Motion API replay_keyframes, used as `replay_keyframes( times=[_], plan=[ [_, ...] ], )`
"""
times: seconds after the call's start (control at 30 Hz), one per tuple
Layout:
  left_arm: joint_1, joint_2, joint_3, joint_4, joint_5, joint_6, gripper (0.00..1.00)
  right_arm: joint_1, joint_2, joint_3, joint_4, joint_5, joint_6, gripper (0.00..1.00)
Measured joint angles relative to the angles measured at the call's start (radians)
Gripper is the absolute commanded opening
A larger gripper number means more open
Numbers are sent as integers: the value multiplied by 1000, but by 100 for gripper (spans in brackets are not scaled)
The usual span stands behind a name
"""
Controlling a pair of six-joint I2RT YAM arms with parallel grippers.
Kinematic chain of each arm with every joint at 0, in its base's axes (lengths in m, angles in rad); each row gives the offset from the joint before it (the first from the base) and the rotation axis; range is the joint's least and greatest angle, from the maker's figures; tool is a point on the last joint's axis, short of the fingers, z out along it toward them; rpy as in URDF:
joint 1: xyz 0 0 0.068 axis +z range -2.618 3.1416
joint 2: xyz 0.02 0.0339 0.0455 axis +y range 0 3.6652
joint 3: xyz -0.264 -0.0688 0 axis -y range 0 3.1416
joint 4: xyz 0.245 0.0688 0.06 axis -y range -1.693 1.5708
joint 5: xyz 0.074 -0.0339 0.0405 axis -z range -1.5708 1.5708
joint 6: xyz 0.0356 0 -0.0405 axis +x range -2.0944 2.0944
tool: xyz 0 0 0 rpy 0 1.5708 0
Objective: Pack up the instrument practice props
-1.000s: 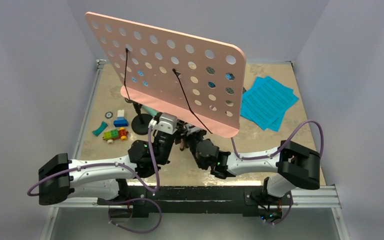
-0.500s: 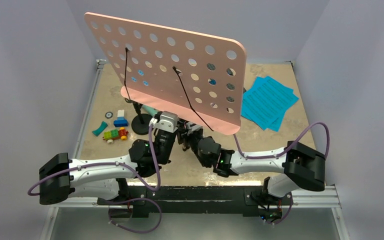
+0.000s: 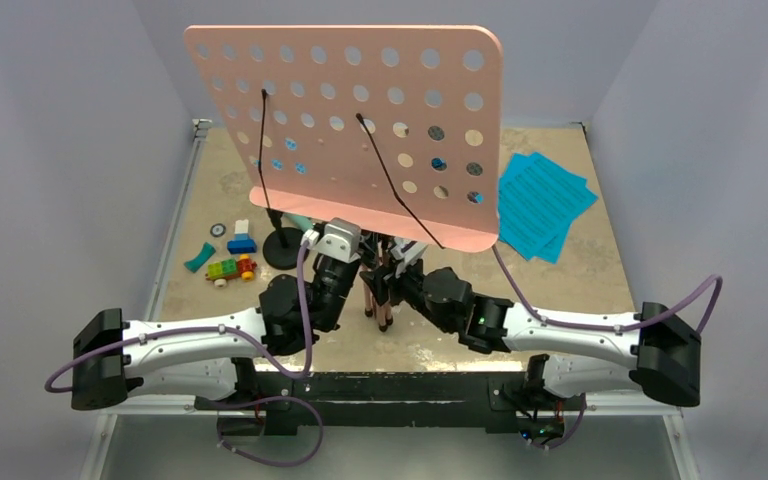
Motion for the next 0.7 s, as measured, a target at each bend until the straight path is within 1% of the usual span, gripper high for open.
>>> replay_keyframes(
  times=[0.07, 0.2, 0.43, 0.47, 0.5, 0.53, 0.6, 0.63, 0.7],
  plan=[
    [-3, -7, 0, -22, 0, -27, 0, 0, -36, -18, -24, -31, 24, 0],
    [-6, -5, 4, -49, 6, -79, 0, 3, -94, -72, -8, -54, 52, 0],
    [-11, -3, 6, -47, 6, -90, 0, 3, -94, -114, 79, -57, 51, 0],
    [-11, -2, 6, -42, 5, -84, 0, 3, -93, -117, 89, -57, 50, 2],
    [-13, 0, 5, -37, 3, -78, 0, 3, -90, -119, 94, -57, 50, 9],
    [-16, 2, 5, -31, 0, -75, 0, 3, -87, -119, 101, -56, 49, 21],
    [-18, 5, 5, -21, -8, -64, 0, 3, -80, -119, 111, -55, 49, 38],
    [-20, 6, 4, -14, -11, -58, 0, 3, -77, -119, 114, -55, 49, 46],
    [-24, 13, 3, 0, -19, -43, 0, 4, -75, -119, 119, -52, 49, 55]
  ],
)
